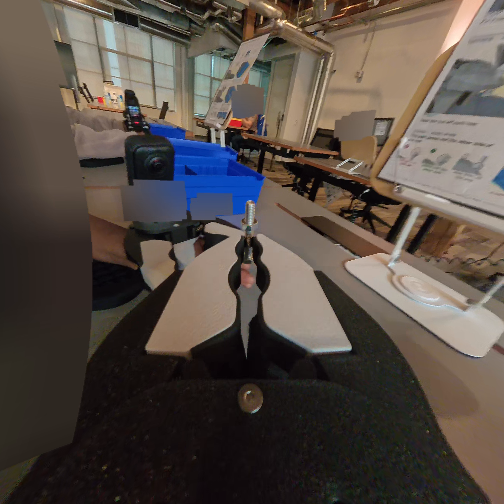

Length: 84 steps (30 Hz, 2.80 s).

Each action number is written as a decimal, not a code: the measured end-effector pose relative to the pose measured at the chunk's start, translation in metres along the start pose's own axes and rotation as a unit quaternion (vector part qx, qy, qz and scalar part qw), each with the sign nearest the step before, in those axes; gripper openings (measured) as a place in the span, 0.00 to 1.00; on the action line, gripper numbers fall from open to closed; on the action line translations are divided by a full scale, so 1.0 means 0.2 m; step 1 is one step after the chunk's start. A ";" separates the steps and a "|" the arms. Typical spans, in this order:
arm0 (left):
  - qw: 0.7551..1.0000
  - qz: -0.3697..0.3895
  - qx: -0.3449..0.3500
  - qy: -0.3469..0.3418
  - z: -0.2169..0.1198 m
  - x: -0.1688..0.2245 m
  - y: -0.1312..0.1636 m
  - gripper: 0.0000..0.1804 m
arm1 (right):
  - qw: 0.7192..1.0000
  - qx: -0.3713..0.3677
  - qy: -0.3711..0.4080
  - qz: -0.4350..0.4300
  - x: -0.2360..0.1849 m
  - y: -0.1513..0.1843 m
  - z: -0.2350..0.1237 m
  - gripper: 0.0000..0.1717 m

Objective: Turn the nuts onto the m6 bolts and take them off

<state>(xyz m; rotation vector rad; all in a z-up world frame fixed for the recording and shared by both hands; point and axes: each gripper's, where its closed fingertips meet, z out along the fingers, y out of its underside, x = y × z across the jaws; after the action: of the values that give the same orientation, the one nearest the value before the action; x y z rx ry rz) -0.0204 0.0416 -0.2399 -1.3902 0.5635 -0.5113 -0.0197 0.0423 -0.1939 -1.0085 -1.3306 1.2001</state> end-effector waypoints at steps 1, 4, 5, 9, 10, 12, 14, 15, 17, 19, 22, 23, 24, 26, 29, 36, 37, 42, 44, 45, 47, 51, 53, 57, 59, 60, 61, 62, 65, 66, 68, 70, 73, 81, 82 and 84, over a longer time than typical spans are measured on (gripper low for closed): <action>1.000 0.002 -0.002 -0.002 0.00 0.00 0.00 0.47 | 1.000 0.006 0.014 -0.010 0.03 -0.03 -0.02 0.03; 1.000 0.004 -0.005 -0.006 0.00 -0.01 0.01 0.46 | 0.996 0.022 0.083 -0.026 0.21 -0.17 -0.16 0.03; 1.000 0.004 -0.005 -0.007 0.00 -0.01 0.01 0.46 | 0.994 0.023 0.104 -0.023 0.28 -0.21 -0.22 0.03; 1.000 0.005 -0.006 -0.010 0.00 -0.01 0.01 0.45 | 0.982 -0.034 0.183 -0.018 0.60 -0.28 -0.45 0.03; 1.000 0.005 -0.006 -0.011 0.00 -0.01 0.01 0.45 | 0.977 -0.060 0.206 -0.020 0.69 -0.28 -0.51 0.03; 1.000 0.005 -0.007 -0.011 0.00 -0.01 0.01 0.45 | 0.963 -0.124 0.239 -0.016 0.86 -0.25 -0.62 0.03; 1.000 0.005 -0.008 -0.011 0.00 -0.01 0.01 0.45 | 0.946 -0.193 0.262 0.007 1.01 -0.20 -0.73 0.03; 1.000 0.005 -0.008 -0.011 0.01 -0.01 0.01 0.45 | 0.936 -0.232 0.263 0.023 1.07 -0.15 -0.77 0.03; 1.000 0.005 -0.009 -0.011 0.01 -0.01 0.01 0.45 | 0.907 -0.308 0.279 0.065 1.20 -0.05 -0.86 0.03; 1.000 0.003 -0.008 -0.012 0.00 -0.02 0.01 0.45 | 0.876 -0.379 0.280 0.106 1.29 0.08 -0.92 0.03; 1.000 0.003 -0.007 -0.012 0.00 -0.02 0.01 0.45 | 0.822 -0.473 0.269 0.167 1.38 0.30 -1.00 0.03; 1.000 0.003 -0.007 -0.012 0.00 -0.01 0.01 0.45 | 0.803 -0.500 0.269 0.179 1.40 0.37 -1.03 0.03; 1.000 0.003 -0.007 -0.011 0.00 -0.01 0.01 0.45 | 0.786 -0.523 0.270 0.188 1.42 0.44 -1.06 0.03; 1.000 0.001 -0.006 -0.011 0.00 -0.02 0.01 0.45 | 0.752 -0.569 0.256 0.213 1.43 0.57 -1.10 0.03; 1.000 -0.004 -0.003 -0.012 0.00 -0.02 0.00 0.45 | 0.704 -0.623 0.246 0.237 1.45 0.73 -1.16 0.03; 1.000 -0.009 -0.002 -0.014 0.00 -0.03 0.00 0.45 | 0.657 -0.656 0.251 0.273 1.50 0.93 -1.22 0.03; 1.000 -0.010 -0.001 -0.015 0.00 -0.03 0.00 0.45 | 0.655 -0.657 0.254 0.273 1.51 0.95 -1.22 0.03; 1.000 -0.013 0.000 -0.016 0.00 -0.03 0.00 0.45 | 0.652 -0.657 0.259 0.277 1.52 0.98 -1.23 0.03; 1.000 -0.014 0.000 -0.016 0.00 -0.04 0.00 0.45 | 0.652 -0.655 0.260 0.281 1.53 0.99 -1.23 0.03; 1.000 -0.013 0.000 -0.016 0.00 -0.03 0.00 0.45 | 0.651 -0.654 0.264 0.280 1.53 0.99 -1.24 0.03; 1.000 -0.013 0.000 -0.015 0.00 -0.03 0.00 0.45 | 0.652 -0.651 0.270 0.281 1.54 0.99 -1.24 0.04; 1.000 -0.012 -0.001 -0.014 0.00 -0.03 0.00 0.45 | 0.649 -0.650 0.281 0.277 1.54 0.98 -1.26 0.11; 1.000 -0.011 -0.001 -0.015 0.00 -0.03 0.00 0.45 | 0.662 -0.634 0.291 0.274 1.56 0.96 -1.25 0.13; 1.000 -0.010 -0.001 -0.017 0.00 -0.03 0.00 0.44 | 0.716 -0.564 0.325 0.254 1.59 0.81 -1.18 0.20; 1.000 -0.011 -0.001 -0.017 -0.01 -0.03 0.00 0.44 | 0.761 -0.498 0.339 0.240 1.58 0.67 -1.11 0.26; 1.000 -0.011 0.000 -0.017 -0.01 -0.03 0.00 0.44 | 0.785 -0.463 0.341 0.232 1.56 0.59 -1.07 0.29; 1.000 -0.011 0.000 -0.016 -0.01 -0.03 0.00 0.44 | 0.807 -0.426 0.343 0.222 1.54 0.50 -1.03 0.32; 1.000 -0.010 -0.001 -0.016 -0.01 -0.03 0.00 0.44 | 0.828 -0.391 0.342 0.209 1.51 0.41 -0.99 0.35; 1.000 -0.009 -0.001 -0.017 -0.01 -0.03 0.00 0.43 | 0.891 -0.284 0.317 0.159 1.34 0.14 -0.83 0.39; 1.000 -0.009 -0.001 -0.017 -0.01 -0.03 0.00 0.43 | 0.907 -0.251 0.307 0.142 1.26 0.06 -0.78 0.41; 1.000 -0.009 -0.002 -0.017 -0.01 -0.04 0.00 0.43 | 0.932 -0.200 0.276 0.120 1.09 -0.06 -0.69 0.47; 1.000 -0.009 -0.003 -0.020 -0.01 -0.04 0.00 0.42 | 0.949 -0.159 0.245 0.115 0.91 -0.13 -0.60 0.50; 1.000 -0.005 -0.006 -0.022 -0.01 -0.05 0.00 0.42 | 0.966 -0.106 0.198 0.127 0.64 -0.15 -0.47 0.52; 0.999 0.008 -0.024 -0.024 -0.03 -0.07 0.01 0.41 | 0.980 -0.057 0.187 0.023 0.28 0.12 -0.27 0.45; 0.999 0.004 -0.025 -0.023 -0.04 -0.07 0.01 0.41 | 0.978 -0.086 0.192 0.001 0.29 0.17 -0.27 0.46; 0.999 -0.007 -0.021 -0.023 -0.06 -0.09 -0.02 0.42 | 0.969 -0.112 0.216 -0.046 0.31 0.22 -0.30 0.44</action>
<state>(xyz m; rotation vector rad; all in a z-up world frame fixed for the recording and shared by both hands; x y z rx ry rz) -0.0409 0.0439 -0.2356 -1.4443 0.5297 -0.4795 0.0297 0.1176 -0.2292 -1.2710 -1.1620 0.7155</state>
